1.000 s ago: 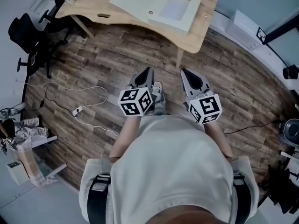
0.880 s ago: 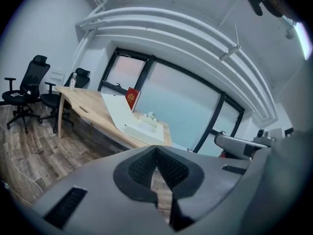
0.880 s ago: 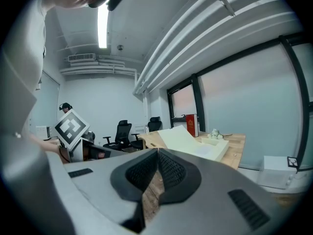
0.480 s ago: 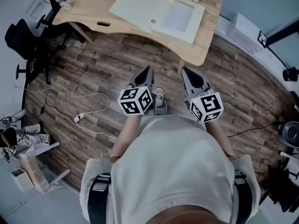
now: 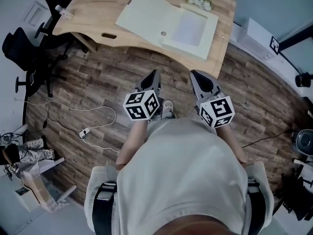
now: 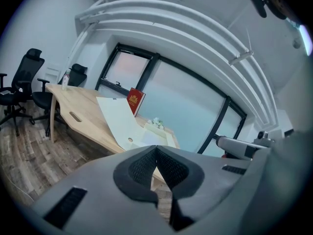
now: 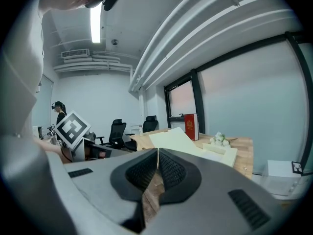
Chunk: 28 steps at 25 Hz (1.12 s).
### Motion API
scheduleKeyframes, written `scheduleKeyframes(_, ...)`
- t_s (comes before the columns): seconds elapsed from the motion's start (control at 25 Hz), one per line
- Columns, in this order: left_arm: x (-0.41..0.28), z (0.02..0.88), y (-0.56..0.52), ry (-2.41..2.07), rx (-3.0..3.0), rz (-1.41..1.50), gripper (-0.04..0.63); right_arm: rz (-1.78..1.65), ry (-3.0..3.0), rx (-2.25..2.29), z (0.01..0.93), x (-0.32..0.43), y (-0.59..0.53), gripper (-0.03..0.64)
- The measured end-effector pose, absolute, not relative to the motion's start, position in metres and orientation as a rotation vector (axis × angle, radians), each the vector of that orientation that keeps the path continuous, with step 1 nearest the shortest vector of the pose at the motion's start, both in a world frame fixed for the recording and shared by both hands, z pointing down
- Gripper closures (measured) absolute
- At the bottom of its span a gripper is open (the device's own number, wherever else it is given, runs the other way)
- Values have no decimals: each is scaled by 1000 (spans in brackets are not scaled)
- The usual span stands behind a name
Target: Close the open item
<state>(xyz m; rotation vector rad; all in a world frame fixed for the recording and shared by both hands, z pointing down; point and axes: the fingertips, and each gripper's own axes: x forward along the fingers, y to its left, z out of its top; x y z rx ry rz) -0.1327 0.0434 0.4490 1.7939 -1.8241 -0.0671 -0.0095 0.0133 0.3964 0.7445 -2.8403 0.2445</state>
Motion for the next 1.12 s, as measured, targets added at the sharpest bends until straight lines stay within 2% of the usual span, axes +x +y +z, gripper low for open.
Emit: scheduleKeyframes(1.12,-231,469,-81,-1751,1824,-13,574,270,-2804,864,408,-91,-102,597)
